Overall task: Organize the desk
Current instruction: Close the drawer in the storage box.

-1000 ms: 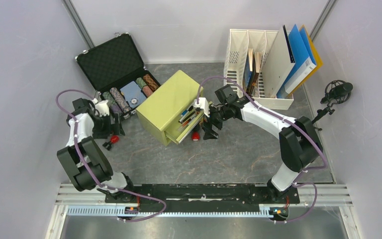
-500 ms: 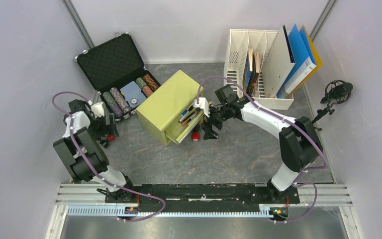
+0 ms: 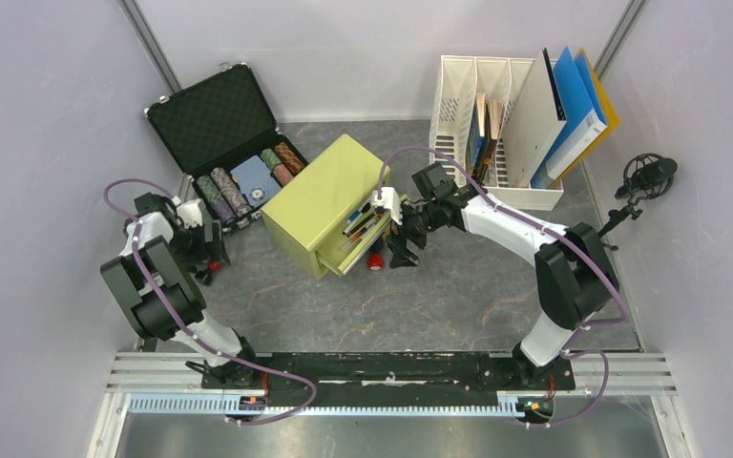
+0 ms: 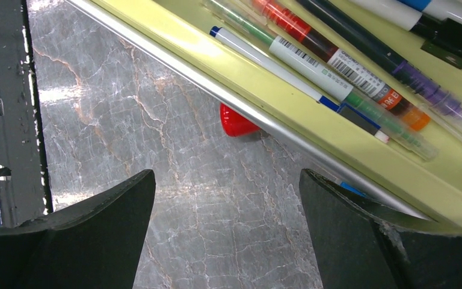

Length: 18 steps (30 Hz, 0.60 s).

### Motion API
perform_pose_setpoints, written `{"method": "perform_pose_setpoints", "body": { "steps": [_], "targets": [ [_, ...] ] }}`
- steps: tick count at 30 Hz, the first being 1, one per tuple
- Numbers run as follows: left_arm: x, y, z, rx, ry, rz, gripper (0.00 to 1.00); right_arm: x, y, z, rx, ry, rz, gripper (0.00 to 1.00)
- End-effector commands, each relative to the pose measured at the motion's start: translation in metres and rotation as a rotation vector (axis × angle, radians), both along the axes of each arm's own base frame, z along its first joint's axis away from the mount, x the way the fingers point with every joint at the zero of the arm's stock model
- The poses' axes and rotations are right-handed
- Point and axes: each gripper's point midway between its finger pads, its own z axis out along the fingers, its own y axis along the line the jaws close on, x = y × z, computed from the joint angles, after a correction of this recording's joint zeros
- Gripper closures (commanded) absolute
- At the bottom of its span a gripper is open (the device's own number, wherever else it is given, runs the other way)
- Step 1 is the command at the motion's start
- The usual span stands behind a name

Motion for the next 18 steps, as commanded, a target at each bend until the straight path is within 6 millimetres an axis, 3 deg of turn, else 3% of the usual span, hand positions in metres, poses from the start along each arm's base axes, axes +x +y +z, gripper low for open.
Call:
{"method": "perform_pose_setpoints", "body": {
  "steps": [1, 10, 18],
  "targets": [
    [0.015, 0.006, 0.013, 0.006, -0.065, -0.024, 0.0, 0.004, 0.019, 0.011, 0.067, -0.015, 0.042, 0.05],
    [0.016, -0.001, 0.019, -0.031, -0.07, -0.029, 0.0, 0.006, 0.052, 0.023, 0.12, -0.029, 0.081, 0.06],
    [0.011, -0.008, 0.018, -0.063, -0.06, -0.053, 0.0, 0.027, 0.083, 0.037, 0.196, -0.082, 0.054, 0.06]
  ]
}}
